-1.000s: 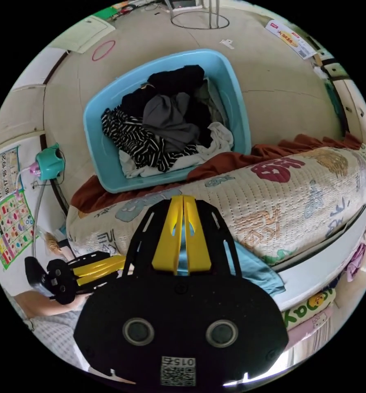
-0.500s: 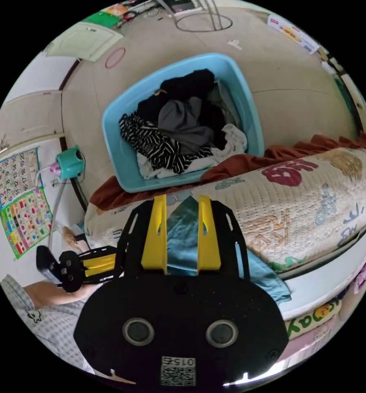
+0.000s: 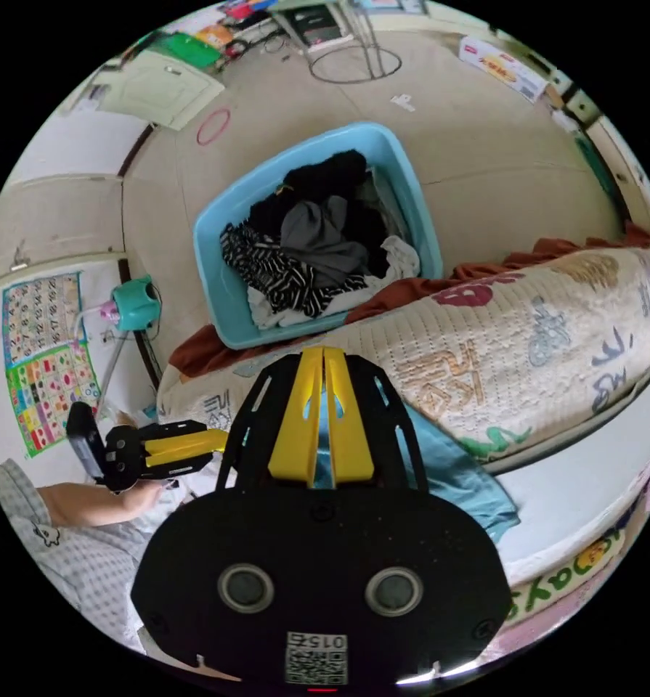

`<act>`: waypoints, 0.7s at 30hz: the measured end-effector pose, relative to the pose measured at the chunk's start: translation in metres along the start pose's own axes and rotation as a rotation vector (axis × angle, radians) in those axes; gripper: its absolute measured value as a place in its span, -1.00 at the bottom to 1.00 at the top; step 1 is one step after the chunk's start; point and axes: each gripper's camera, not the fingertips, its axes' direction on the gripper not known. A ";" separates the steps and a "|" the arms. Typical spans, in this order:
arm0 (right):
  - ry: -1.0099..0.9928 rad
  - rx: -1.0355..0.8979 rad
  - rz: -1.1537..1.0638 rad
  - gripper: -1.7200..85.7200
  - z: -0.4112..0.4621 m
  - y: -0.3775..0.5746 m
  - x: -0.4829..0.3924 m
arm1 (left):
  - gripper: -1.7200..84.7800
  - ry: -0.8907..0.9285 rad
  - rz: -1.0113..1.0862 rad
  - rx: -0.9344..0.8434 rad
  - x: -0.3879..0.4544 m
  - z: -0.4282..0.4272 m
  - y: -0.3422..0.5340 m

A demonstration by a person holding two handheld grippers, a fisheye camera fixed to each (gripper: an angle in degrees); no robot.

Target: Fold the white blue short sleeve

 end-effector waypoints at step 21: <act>-0.220 0.262 0.621 -0.89 0.253 0.543 0.159 | -0.97 -0.043 0.576 -0.297 0.203 0.080 0.084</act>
